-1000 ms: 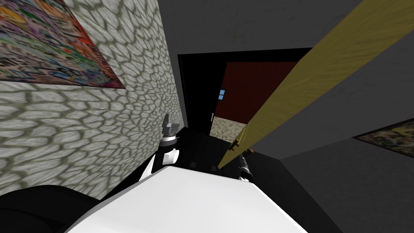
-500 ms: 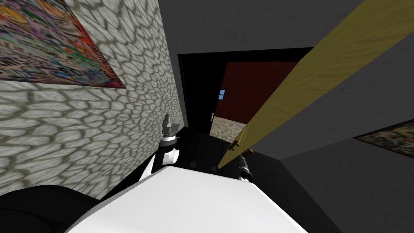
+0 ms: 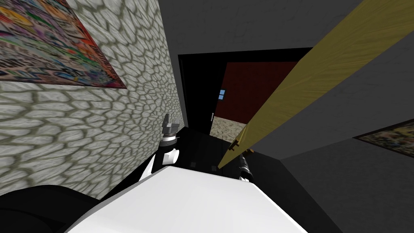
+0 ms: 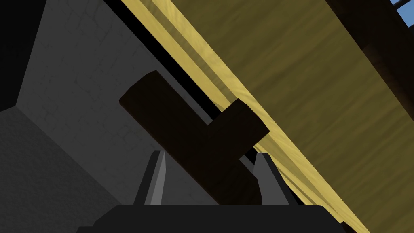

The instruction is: Pull the door open

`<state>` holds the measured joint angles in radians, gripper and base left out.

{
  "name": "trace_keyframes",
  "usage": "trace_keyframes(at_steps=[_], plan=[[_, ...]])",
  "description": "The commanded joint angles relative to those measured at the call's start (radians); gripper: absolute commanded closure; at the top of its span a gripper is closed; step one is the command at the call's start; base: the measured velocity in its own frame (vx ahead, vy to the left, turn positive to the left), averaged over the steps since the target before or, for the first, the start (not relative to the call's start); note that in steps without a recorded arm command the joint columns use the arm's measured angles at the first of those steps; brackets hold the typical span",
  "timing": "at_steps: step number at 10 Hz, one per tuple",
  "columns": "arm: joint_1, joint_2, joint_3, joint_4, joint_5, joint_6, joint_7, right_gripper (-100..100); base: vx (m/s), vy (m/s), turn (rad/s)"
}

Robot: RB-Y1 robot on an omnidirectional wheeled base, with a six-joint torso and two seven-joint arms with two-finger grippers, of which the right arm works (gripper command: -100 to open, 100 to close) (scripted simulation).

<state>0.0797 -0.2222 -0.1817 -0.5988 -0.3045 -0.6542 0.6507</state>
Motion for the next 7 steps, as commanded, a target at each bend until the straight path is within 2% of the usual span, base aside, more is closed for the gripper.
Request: trace_keyframes(at_steps=[1, 3, 4, 7], plan=[[-0.029, 0.011, 0.003, 0.002, -0.008, 0.003, -0.033, 100, -0.003, 0.011, -0.005], [-0.029, 0.011, 0.003, 0.002, -0.008, 0.003, -0.033, 100, -0.001, -0.007, 0.008], [-0.013, 0.004, 0.004, 0.016, -0.005, -0.011, -0.026, 100, -0.067, -0.036, 0.035], [-0.014, 0.004, 0.007, 0.016, -0.006, -0.012, -0.037, 100, -0.063, -0.042, 0.032]])
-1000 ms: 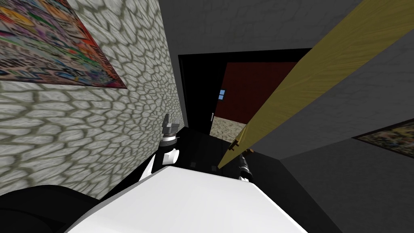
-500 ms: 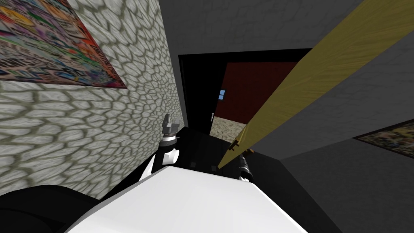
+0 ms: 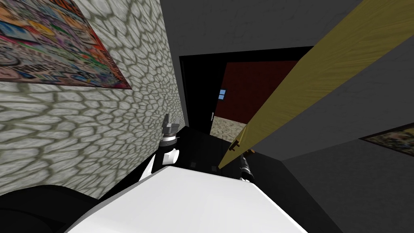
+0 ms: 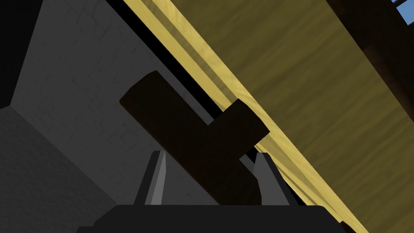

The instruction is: Pull the door open

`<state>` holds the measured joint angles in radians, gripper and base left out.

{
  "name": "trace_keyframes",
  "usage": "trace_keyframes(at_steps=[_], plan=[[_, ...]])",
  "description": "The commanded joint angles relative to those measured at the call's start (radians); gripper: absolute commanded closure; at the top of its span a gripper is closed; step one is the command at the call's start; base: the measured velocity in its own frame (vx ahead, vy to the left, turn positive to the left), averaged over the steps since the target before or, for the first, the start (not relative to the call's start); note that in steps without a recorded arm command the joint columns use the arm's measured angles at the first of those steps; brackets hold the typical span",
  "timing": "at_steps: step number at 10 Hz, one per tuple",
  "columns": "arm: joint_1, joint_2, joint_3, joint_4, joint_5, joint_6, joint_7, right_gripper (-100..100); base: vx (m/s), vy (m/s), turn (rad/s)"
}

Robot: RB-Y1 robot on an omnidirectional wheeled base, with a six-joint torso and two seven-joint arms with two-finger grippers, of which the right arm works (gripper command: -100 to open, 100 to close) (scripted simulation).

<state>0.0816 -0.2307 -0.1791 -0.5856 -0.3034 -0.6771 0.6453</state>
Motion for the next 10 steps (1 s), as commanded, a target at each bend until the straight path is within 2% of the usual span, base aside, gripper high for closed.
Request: trace_keyframes(at_steps=[1, 9, 10], plan=[[-0.016, 0.012, 0.004, 0.003, -0.007, 0.011, -0.032, 100, -0.014, -0.027, 0.02], [-0.016, 0.012, 0.004, 0.003, -0.007, 0.011, -0.032, 100, 0.001, 0.0, -0.002], [0.01, 0.002, 0.003, -0.02, -0.009, 0.005, -0.03, 100, -0.074, -0.064, 0.128]])
